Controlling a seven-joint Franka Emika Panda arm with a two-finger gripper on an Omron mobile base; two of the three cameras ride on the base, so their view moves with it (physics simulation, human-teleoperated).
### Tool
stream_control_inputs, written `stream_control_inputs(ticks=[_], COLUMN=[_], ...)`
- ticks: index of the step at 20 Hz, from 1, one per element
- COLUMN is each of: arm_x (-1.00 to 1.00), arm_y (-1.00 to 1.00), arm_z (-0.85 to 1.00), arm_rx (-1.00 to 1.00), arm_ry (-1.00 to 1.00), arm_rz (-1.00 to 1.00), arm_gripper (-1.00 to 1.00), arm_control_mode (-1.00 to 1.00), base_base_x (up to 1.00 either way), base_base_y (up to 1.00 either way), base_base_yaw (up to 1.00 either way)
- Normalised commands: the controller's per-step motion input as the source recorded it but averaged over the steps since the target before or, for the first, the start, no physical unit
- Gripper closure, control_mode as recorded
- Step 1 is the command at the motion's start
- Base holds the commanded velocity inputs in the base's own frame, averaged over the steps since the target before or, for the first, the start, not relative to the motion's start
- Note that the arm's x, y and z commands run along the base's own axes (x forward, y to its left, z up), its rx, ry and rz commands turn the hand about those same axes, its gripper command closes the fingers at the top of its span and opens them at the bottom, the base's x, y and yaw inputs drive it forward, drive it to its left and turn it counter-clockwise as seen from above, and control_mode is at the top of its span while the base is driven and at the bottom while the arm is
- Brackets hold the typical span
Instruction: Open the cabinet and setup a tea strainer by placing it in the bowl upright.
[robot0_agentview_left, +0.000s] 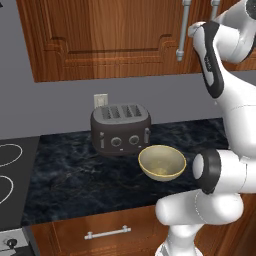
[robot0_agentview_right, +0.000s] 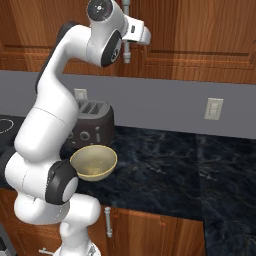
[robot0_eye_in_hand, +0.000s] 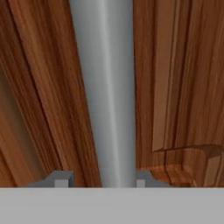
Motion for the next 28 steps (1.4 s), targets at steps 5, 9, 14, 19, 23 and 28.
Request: stream_control_inputs(ticks=[5, 9, 14, 19, 23, 28], arm_x=[0.16, 0.15, 0.18, 0.13, 0.00, -0.18], arm_y=[0.00, -0.04, -0.26, -0.23, 0.00, -0.17], arm_z=[0.00, -0.03, -0.08, -0.03, 0.00, 0.04], arm_rx=[0.01, 0.02, 0.11, 0.09, 0.00, 0.01], arm_ry=[-0.05, -0.01, 0.00, 0.00, 0.00, 0.00], arm_rz=[0.00, 0.00, 0.01, 0.04, 0.00, 0.00], arm_gripper=[1.00, 1.00, 1.00, 1.00, 1.00, 1.00], arm_control_mode=[-1.00, -1.00, -1.00, -1.00, -1.00, -1.00], base_base_x=[0.00, 0.00, 0.00, 0.00, 0.00, 0.00], base_base_y=[0.00, 0.00, 0.00, 0.00, 0.00, 0.00], base_base_yaw=[0.00, 0.00, 0.00, 0.00, 0.00, 0.00])
